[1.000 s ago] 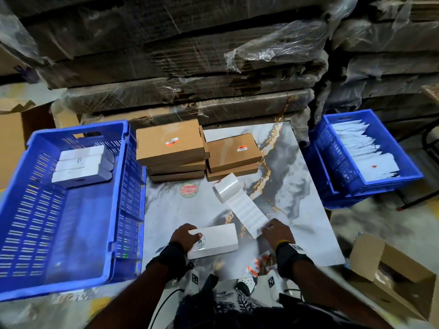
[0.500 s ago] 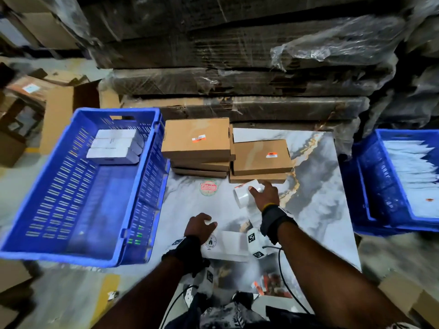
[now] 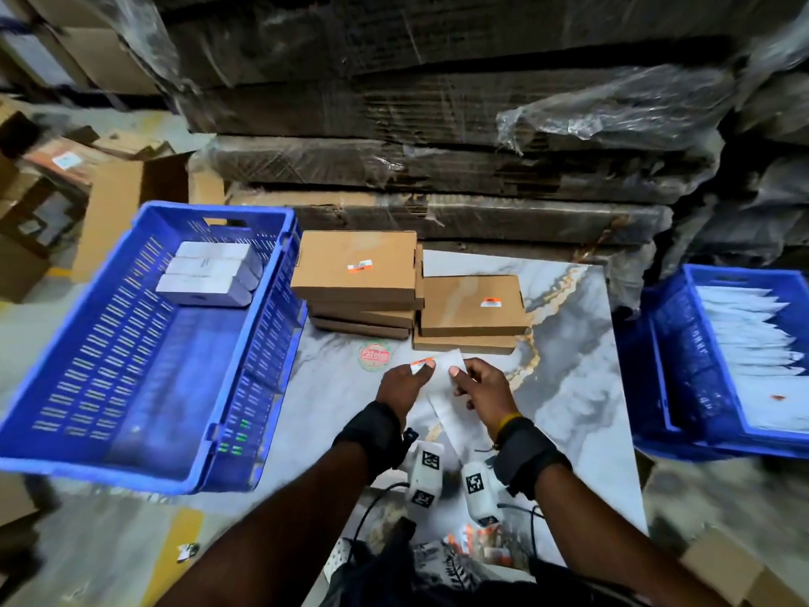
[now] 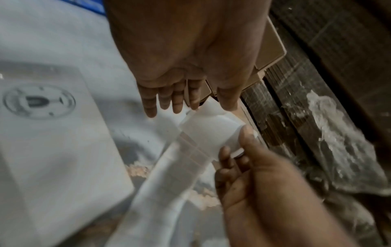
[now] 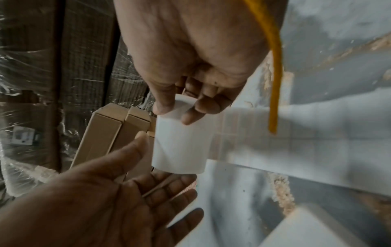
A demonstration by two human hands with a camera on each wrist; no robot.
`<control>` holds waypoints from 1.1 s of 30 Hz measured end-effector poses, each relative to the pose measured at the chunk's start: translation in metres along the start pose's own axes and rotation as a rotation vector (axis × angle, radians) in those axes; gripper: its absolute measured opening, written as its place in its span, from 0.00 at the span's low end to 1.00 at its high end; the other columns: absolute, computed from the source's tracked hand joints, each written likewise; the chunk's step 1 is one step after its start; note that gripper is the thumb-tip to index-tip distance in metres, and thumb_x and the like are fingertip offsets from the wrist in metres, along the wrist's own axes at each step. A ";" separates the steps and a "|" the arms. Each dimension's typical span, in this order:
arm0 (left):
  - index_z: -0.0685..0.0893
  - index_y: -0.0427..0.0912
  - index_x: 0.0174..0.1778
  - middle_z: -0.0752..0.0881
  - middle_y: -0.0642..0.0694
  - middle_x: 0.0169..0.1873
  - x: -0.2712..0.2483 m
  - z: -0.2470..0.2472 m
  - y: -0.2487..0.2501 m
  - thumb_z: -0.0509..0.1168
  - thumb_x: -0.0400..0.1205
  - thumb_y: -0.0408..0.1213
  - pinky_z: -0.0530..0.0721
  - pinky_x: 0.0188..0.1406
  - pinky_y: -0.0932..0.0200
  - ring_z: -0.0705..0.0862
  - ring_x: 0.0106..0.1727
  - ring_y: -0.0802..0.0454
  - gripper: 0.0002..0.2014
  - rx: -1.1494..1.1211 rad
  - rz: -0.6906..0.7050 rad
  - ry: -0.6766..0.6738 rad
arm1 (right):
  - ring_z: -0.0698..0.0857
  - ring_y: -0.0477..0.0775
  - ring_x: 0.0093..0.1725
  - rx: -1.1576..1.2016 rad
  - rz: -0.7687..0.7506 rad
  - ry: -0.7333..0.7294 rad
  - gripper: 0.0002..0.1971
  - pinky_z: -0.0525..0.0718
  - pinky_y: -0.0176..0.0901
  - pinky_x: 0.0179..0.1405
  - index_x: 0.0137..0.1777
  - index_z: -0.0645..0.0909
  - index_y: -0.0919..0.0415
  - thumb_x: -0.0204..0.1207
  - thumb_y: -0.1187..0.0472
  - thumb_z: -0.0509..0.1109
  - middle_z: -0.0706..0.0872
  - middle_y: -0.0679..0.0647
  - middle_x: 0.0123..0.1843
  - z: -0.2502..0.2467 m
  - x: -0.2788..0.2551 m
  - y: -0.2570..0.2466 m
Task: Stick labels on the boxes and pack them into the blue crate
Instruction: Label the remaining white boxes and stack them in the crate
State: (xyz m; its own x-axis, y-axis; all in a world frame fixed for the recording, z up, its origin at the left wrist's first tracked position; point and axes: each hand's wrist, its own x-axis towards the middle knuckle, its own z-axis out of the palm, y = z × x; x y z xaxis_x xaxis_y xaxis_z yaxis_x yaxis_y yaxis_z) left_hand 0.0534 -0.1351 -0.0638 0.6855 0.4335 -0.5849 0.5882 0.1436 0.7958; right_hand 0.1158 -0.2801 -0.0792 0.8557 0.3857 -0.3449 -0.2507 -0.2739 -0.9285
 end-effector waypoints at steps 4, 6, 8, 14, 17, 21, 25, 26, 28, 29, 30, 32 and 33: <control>0.86 0.40 0.49 0.83 0.58 0.29 -0.007 0.006 0.007 0.70 0.81 0.31 0.74 0.26 0.73 0.80 0.31 0.65 0.03 -0.179 0.091 0.031 | 0.83 0.51 0.33 -0.032 -0.030 -0.012 0.06 0.79 0.50 0.35 0.41 0.84 0.59 0.78 0.59 0.73 0.85 0.50 0.33 -0.012 -0.012 0.001; 0.88 0.39 0.49 0.87 0.55 0.31 -0.012 0.005 0.009 0.70 0.80 0.28 0.77 0.29 0.73 0.83 0.34 0.62 0.05 -0.249 0.112 0.010 | 0.85 0.53 0.39 -0.057 -0.055 0.025 0.04 0.84 0.57 0.42 0.42 0.84 0.56 0.76 0.58 0.75 0.86 0.49 0.38 -0.014 -0.014 -0.002; 0.89 0.40 0.49 0.89 0.50 0.36 -0.015 0.005 0.010 0.70 0.80 0.28 0.79 0.35 0.66 0.84 0.37 0.56 0.05 -0.250 0.152 -0.019 | 0.84 0.52 0.48 -0.154 -0.130 0.159 0.09 0.84 0.51 0.50 0.50 0.83 0.52 0.73 0.56 0.78 0.84 0.46 0.49 -0.017 -0.018 -0.008; 0.87 0.30 0.55 0.88 0.48 0.37 -0.028 0.008 0.019 0.67 0.80 0.20 0.78 0.32 0.73 0.83 0.31 0.66 0.10 -0.172 0.262 -0.049 | 0.82 0.47 0.51 -0.557 -0.389 0.279 0.13 0.84 0.44 0.45 0.59 0.86 0.43 0.74 0.50 0.76 0.76 0.44 0.54 -0.012 -0.026 -0.031; 0.87 0.32 0.54 0.88 0.47 0.40 -0.033 0.010 0.022 0.67 0.80 0.19 0.80 0.38 0.69 0.84 0.34 0.65 0.10 -0.153 0.279 -0.079 | 0.82 0.48 0.52 -0.577 -0.403 0.282 0.10 0.85 0.45 0.45 0.56 0.88 0.45 0.74 0.51 0.76 0.76 0.46 0.52 -0.006 -0.025 -0.031; 0.86 0.29 0.54 0.88 0.53 0.33 -0.038 0.014 0.022 0.67 0.80 0.20 0.79 0.35 0.72 0.83 0.31 0.66 0.09 -0.173 0.287 -0.101 | 0.83 0.52 0.52 -0.624 -0.412 0.312 0.08 0.84 0.46 0.46 0.51 0.89 0.48 0.72 0.55 0.78 0.79 0.48 0.51 -0.005 -0.025 -0.031; 0.85 0.29 0.52 0.82 0.60 0.20 -0.042 0.017 0.024 0.66 0.81 0.19 0.72 0.24 0.76 0.76 0.22 0.69 0.07 -0.164 0.278 -0.096 | 0.82 0.54 0.52 -0.642 -0.404 0.329 0.08 0.83 0.47 0.50 0.49 0.90 0.50 0.71 0.54 0.80 0.82 0.50 0.50 -0.009 -0.025 -0.032; 0.85 0.29 0.52 0.82 0.60 0.20 -0.042 0.017 0.025 0.66 0.81 0.20 0.72 0.24 0.76 0.76 0.21 0.69 0.07 -0.165 0.275 -0.096 | 0.82 0.55 0.52 -0.646 -0.397 0.336 0.08 0.83 0.48 0.50 0.49 0.90 0.51 0.70 0.54 0.80 0.82 0.50 0.50 -0.010 -0.025 -0.032; 0.86 0.28 0.53 0.83 0.59 0.21 -0.042 0.018 0.026 0.66 0.81 0.20 0.72 0.24 0.76 0.77 0.22 0.69 0.07 -0.155 0.271 -0.091 | 0.82 0.55 0.53 -0.657 -0.376 0.328 0.09 0.83 0.48 0.50 0.49 0.90 0.51 0.70 0.53 0.80 0.83 0.51 0.50 -0.012 -0.024 -0.032; 0.86 0.28 0.52 0.83 0.59 0.22 -0.041 0.018 0.027 0.66 0.81 0.20 0.72 0.24 0.76 0.76 0.22 0.69 0.07 -0.146 0.268 -0.095 | 0.82 0.56 0.53 -0.657 -0.368 0.319 0.08 0.82 0.49 0.51 0.49 0.90 0.51 0.70 0.53 0.80 0.83 0.51 0.49 -0.013 -0.023 -0.032; 0.85 0.28 0.51 0.83 0.59 0.21 -0.041 0.018 0.027 0.66 0.81 0.20 0.72 0.24 0.76 0.76 0.21 0.69 0.06 -0.135 0.267 -0.098 | 0.82 0.56 0.53 -0.655 -0.360 0.311 0.08 0.82 0.50 0.51 0.48 0.90 0.51 0.70 0.53 0.80 0.83 0.51 0.49 -0.013 -0.023 -0.033; 0.85 0.31 0.49 0.82 0.59 0.21 -0.042 0.019 0.029 0.66 0.81 0.20 0.71 0.23 0.75 0.75 0.21 0.68 0.05 -0.118 0.266 -0.112 | 0.82 0.57 0.53 -0.655 -0.346 0.307 0.07 0.82 0.52 0.52 0.47 0.89 0.51 0.70 0.54 0.79 0.84 0.51 0.48 -0.014 -0.023 -0.034; 0.85 0.32 0.48 0.82 0.59 0.21 -0.042 0.019 0.030 0.66 0.81 0.20 0.71 0.23 0.75 0.75 0.21 0.68 0.05 -0.117 0.263 -0.110 | 0.82 0.58 0.54 -0.658 -0.341 0.308 0.06 0.81 0.53 0.53 0.47 0.89 0.51 0.70 0.54 0.79 0.85 0.51 0.48 -0.015 -0.023 -0.035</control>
State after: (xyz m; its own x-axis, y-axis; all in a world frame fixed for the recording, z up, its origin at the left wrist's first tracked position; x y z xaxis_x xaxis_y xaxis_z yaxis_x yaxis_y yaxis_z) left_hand 0.0499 -0.1660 -0.0182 0.8538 0.3714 -0.3648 0.3352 0.1438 0.9311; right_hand 0.1115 -0.2922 -0.0371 0.9476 0.3076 0.0863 0.2834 -0.6849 -0.6713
